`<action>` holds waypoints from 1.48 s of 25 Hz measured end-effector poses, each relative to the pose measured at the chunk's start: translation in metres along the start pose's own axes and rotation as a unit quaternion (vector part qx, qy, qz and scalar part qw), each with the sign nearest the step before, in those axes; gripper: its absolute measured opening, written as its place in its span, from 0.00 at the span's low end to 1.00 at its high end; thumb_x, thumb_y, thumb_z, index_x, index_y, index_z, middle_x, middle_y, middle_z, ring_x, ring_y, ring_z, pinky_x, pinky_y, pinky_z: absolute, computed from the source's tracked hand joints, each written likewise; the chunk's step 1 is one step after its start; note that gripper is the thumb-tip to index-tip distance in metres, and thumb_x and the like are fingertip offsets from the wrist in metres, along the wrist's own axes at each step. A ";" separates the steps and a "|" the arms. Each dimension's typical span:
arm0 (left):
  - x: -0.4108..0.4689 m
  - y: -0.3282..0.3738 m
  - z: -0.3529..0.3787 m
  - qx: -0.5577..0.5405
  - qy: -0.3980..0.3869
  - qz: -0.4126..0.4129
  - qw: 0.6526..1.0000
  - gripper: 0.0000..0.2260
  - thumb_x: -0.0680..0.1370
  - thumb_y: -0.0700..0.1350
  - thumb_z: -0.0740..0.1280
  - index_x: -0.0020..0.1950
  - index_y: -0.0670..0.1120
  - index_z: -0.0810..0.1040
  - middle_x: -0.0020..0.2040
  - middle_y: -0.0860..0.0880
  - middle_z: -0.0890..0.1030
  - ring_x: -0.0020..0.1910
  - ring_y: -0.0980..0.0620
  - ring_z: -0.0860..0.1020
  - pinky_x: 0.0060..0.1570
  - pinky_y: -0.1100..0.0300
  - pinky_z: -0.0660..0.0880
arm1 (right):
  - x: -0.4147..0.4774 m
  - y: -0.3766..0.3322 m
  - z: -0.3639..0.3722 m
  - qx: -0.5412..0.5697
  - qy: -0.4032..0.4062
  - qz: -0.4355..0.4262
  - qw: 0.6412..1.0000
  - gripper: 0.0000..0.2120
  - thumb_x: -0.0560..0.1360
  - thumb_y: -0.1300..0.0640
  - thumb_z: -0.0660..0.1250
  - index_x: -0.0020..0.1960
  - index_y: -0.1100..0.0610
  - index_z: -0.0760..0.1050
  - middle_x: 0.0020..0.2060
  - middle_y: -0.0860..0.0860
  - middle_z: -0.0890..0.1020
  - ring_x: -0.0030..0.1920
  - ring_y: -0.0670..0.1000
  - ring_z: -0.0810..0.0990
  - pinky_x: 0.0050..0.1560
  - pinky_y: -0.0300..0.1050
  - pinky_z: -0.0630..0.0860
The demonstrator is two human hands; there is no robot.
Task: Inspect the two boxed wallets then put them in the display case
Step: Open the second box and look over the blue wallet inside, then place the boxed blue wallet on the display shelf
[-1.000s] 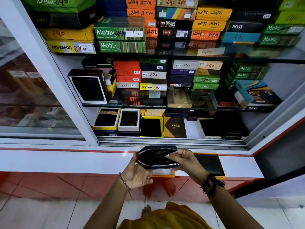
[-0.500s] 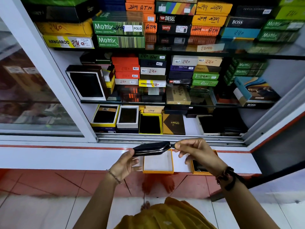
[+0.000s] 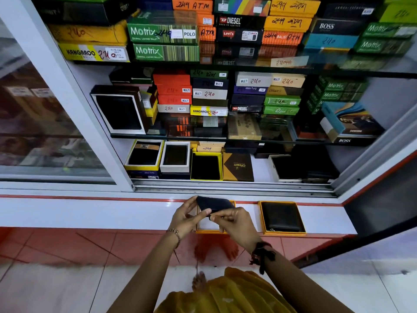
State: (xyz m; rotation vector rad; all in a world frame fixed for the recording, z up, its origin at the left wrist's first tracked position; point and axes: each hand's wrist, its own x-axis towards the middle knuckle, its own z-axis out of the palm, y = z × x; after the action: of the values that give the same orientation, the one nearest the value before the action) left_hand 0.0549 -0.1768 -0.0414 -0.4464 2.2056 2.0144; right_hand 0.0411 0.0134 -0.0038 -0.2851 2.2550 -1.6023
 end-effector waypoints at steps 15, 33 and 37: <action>0.004 -0.014 0.001 0.266 -0.021 0.003 0.964 0.22 0.76 0.51 0.69 0.69 0.47 0.74 0.64 0.46 0.79 0.60 0.49 0.78 0.53 0.63 0.72 | 0.020 0.064 -0.027 -0.176 0.004 0.176 0.968 0.23 0.79 0.47 0.67 0.69 0.60 0.72 0.63 0.58 0.80 0.58 0.59 0.82 0.61 0.58 0.80; 0.008 0.144 -0.024 0.077 0.047 0.124 0.988 0.25 0.73 0.50 0.74 0.67 0.57 0.67 0.59 0.48 0.77 0.57 0.52 0.77 0.50 0.58 0.79 | 0.030 -0.093 -0.094 0.029 0.109 -0.008 0.994 0.23 0.71 0.49 0.78 0.61 0.52 0.74 0.43 0.51 0.87 0.35 0.43 0.84 0.30 0.39 0.77; 0.035 0.197 -0.029 0.109 0.129 0.203 0.965 0.28 0.73 0.46 0.74 0.69 0.56 0.67 0.58 0.50 0.76 0.54 0.52 0.77 0.47 0.63 0.76 | 0.072 -0.140 -0.101 -0.020 0.166 -0.098 0.981 0.21 0.70 0.50 0.78 0.58 0.47 0.71 0.45 0.47 0.84 0.40 0.46 0.85 0.36 0.41 0.79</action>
State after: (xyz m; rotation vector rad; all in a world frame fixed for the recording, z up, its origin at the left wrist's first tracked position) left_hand -0.0339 -0.1964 0.1396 -0.2579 2.8418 1.9433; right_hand -0.0710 0.0275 0.1452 -0.2737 2.5799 -1.8216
